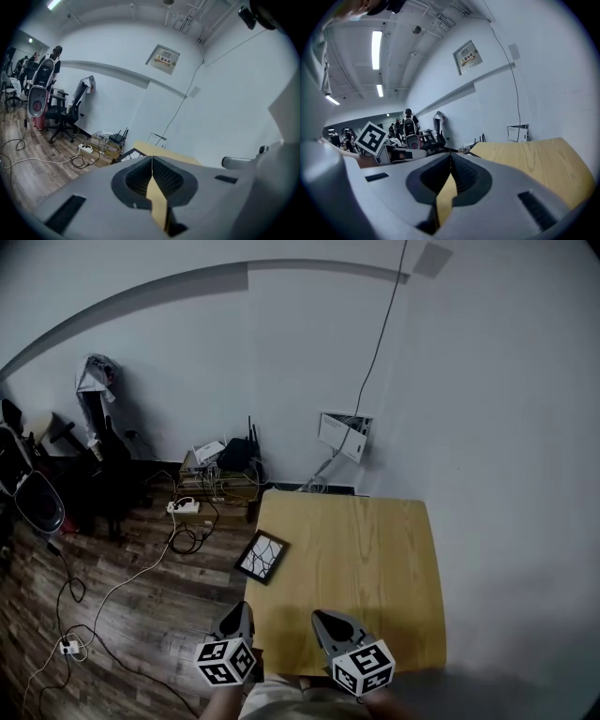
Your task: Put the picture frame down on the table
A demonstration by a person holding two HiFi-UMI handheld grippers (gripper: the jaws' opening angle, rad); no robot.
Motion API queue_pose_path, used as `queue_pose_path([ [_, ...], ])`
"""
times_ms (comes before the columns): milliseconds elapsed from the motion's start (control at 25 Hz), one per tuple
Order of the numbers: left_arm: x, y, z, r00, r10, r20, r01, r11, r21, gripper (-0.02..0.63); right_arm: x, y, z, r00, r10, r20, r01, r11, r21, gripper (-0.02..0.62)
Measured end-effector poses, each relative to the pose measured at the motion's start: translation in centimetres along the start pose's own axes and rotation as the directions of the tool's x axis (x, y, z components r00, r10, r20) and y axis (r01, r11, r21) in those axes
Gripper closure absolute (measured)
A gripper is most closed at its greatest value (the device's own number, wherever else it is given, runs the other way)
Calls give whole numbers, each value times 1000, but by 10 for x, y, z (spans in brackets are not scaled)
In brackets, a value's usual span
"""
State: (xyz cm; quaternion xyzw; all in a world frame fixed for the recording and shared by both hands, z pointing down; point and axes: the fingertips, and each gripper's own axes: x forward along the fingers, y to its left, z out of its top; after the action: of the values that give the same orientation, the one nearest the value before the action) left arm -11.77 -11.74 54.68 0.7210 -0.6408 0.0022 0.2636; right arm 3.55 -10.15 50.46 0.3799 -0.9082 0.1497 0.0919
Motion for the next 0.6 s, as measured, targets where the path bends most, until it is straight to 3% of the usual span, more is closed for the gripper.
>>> queue_pose_path([
  [600,-60,-13,-13,1000,-17,3,17,1000,0,600,-30,29,-12,999,31,-15,-32,999,-42,595],
])
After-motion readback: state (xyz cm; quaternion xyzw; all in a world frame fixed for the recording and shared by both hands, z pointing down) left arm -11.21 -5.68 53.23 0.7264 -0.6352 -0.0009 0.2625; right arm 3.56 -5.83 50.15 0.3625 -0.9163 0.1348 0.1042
